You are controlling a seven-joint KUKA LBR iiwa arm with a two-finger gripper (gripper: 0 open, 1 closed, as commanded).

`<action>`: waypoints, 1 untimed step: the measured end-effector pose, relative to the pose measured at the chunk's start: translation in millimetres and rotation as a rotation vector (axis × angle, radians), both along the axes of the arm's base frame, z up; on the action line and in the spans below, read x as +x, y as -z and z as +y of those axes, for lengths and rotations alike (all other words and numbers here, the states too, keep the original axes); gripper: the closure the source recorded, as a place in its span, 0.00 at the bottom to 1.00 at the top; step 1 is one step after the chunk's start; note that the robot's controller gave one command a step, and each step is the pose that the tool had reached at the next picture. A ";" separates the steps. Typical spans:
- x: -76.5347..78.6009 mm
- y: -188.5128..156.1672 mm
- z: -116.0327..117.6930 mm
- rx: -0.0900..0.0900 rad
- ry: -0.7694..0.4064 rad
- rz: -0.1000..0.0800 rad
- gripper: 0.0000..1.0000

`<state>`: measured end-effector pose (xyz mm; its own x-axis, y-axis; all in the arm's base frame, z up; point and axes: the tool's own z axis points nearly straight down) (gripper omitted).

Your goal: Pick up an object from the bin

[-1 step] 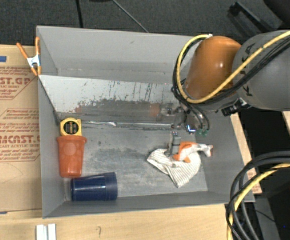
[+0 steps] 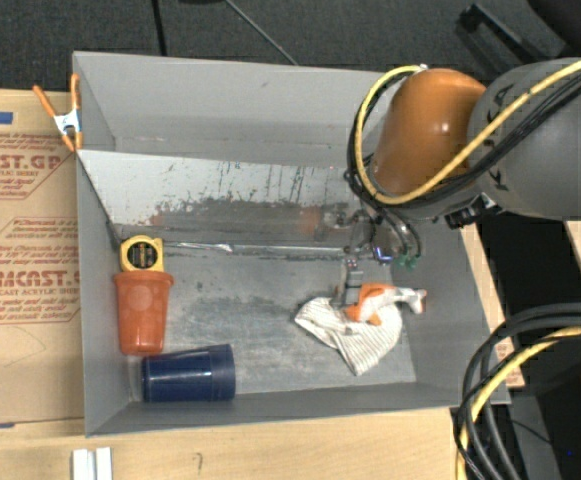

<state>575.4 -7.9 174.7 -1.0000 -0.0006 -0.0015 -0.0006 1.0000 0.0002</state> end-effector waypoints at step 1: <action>-42.7 65.6 -70.3 -0.001 0.013 0.000 1.00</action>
Offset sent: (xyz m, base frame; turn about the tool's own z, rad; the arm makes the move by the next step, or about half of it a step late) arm 0.0000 0.0000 0.0000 0.0000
